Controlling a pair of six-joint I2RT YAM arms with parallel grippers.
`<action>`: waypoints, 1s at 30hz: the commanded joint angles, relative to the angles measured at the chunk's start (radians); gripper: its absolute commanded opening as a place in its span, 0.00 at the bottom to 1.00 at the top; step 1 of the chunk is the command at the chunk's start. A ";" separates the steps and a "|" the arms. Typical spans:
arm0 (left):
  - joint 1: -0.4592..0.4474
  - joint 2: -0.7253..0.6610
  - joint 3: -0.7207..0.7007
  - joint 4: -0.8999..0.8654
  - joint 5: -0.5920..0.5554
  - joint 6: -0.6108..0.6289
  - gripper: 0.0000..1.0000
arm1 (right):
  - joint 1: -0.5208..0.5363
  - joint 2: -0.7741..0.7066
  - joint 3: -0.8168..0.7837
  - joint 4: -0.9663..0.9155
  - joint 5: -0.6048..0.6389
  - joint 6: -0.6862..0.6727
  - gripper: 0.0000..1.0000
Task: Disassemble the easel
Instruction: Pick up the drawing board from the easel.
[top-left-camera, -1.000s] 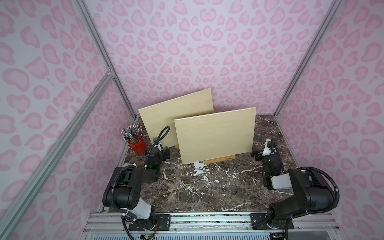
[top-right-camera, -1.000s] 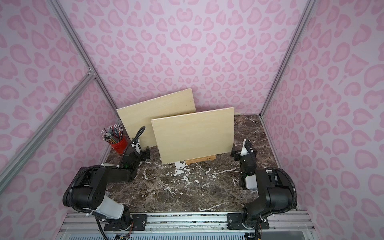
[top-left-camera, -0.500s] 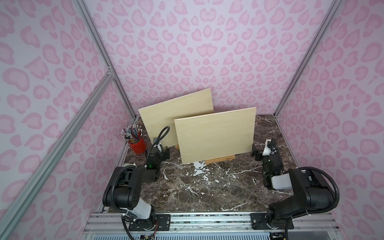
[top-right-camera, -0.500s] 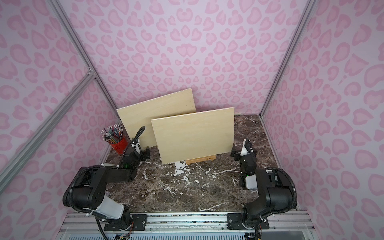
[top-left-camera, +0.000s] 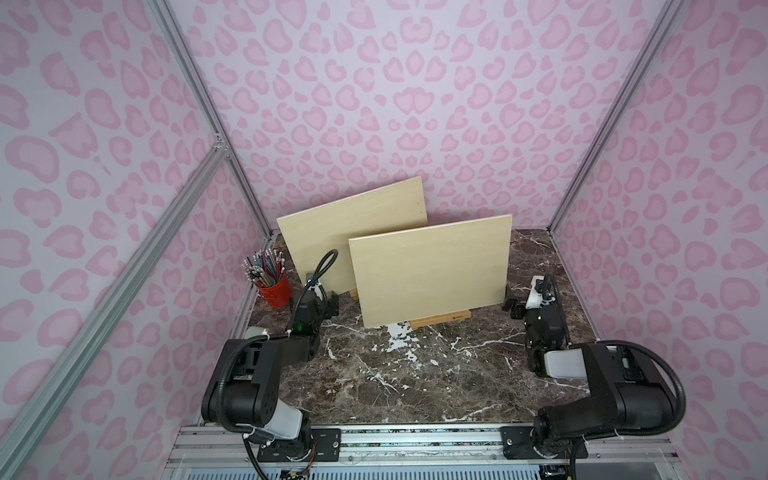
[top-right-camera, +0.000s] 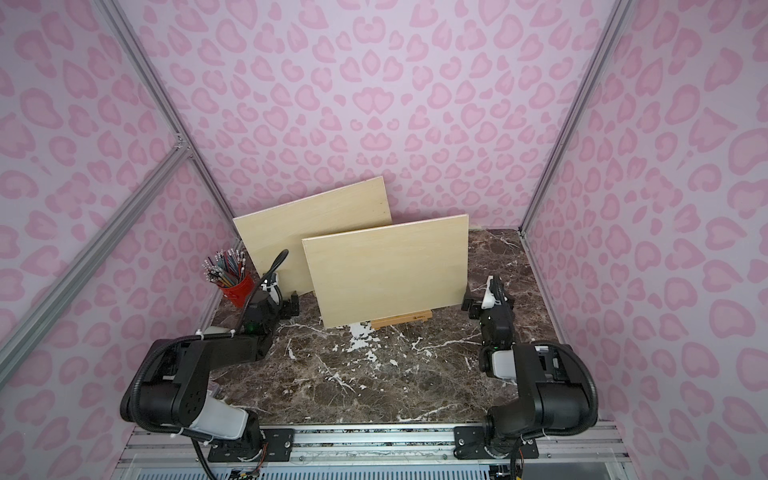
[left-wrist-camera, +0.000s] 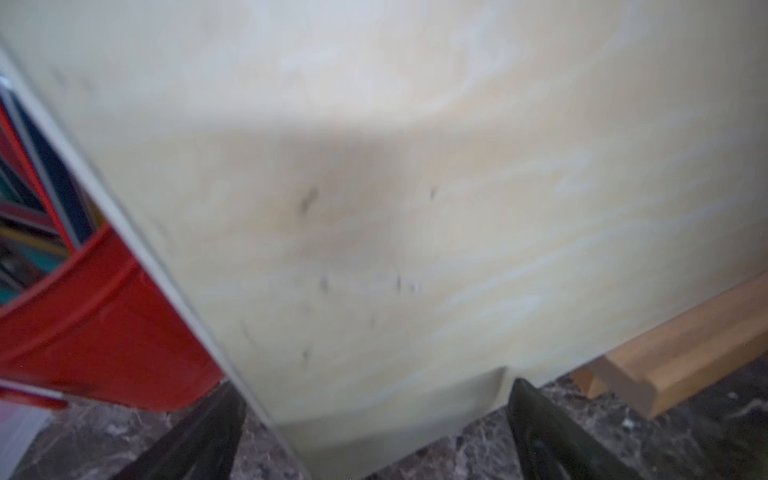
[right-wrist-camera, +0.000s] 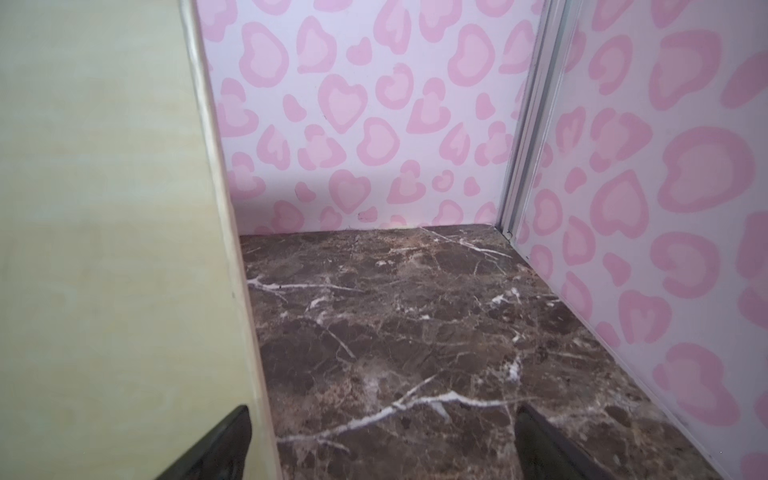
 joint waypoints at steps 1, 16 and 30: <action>-0.001 -0.072 0.073 -0.196 0.037 0.009 0.99 | 0.003 -0.089 0.096 -0.320 0.000 0.013 1.00; -0.017 -0.340 0.213 -0.858 0.081 -0.183 0.96 | 0.226 -0.404 0.171 -0.974 -0.124 0.246 0.98; -0.059 -0.534 0.191 -0.920 0.577 -0.154 0.94 | 0.375 -0.276 0.173 -0.894 -0.280 0.244 0.98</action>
